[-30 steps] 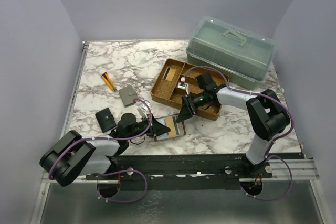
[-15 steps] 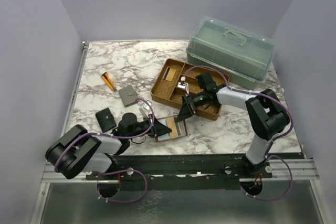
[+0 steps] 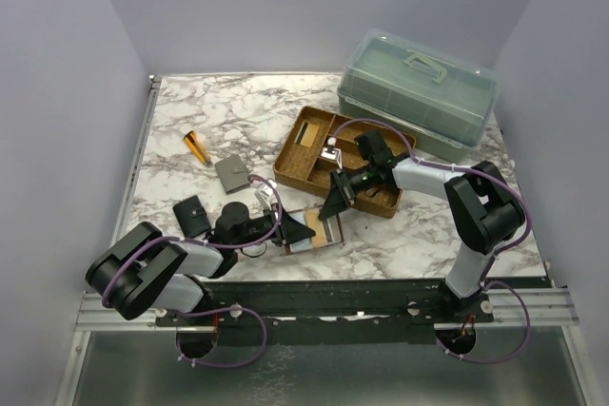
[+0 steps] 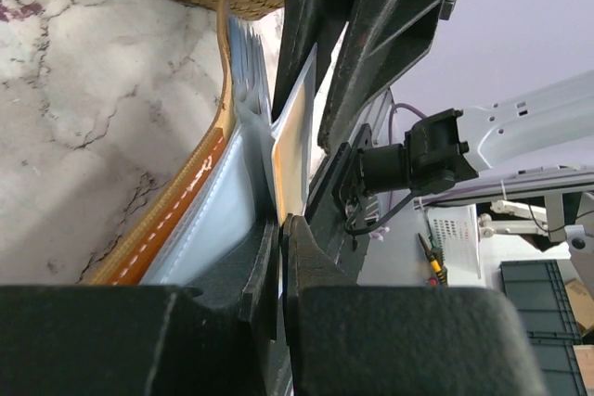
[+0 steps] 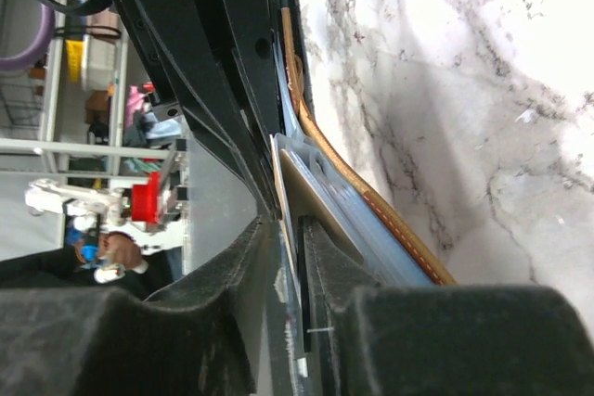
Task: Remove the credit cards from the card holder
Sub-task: Remove the credit card from the card holder.
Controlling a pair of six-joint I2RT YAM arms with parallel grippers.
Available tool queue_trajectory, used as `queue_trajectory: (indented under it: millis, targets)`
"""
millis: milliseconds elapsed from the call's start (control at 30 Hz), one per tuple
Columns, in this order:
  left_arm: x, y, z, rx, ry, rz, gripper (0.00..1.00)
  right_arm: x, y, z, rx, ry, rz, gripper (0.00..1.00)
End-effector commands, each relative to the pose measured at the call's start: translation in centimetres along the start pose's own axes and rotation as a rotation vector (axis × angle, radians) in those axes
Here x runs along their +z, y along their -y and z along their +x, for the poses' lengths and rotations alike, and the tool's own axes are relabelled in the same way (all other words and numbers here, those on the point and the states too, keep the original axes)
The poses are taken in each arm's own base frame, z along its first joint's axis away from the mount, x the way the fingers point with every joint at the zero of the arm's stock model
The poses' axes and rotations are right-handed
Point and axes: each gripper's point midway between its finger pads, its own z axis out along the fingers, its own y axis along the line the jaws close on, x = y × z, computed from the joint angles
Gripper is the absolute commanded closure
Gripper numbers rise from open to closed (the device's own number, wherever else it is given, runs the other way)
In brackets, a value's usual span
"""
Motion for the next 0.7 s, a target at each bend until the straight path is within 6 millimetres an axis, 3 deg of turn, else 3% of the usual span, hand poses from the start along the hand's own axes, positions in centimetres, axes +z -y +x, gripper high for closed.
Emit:
queue_trajectory:
  millis: [0, 100, 200, 267, 400, 667]
  targets:
    - [0.6, 3.4, -1.7, 0.069, 0.036, 0.13, 1.0, 0.1, -0.9, 0.6, -0.002, -0.013, -0.075, 0.82]
    - [0.6, 3.5, -1.8, 0.071, 0.042, 0.135, 1.0, 0.0, -1.3, 0.4, -0.028, -0.006, -0.079, 0.99]
    - [0.3, 3.5, -1.8, 0.071, 0.054, 0.134, 1.0, -0.4, -1.8, 0.1, -0.063, 0.01, -0.077, 1.0]
    - [0.0, 3.6, -1.9, 0.064, 0.069, 0.131, 0.81, -0.7, -2.0, 0.0, -0.07, 0.023, -0.079, 1.0]
    - [-0.2, 3.9, -2.2, 0.041, 0.086, 0.136, 0.61, -0.9, -2.5, 0.1, -0.069, 0.02, -0.12, 1.0]
    - [0.2, 4.3, -2.5, 0.004, 0.079, 0.148, 0.57, -1.0, -3.2, 0.2, -0.068, 0.015, -0.157, 1.0]
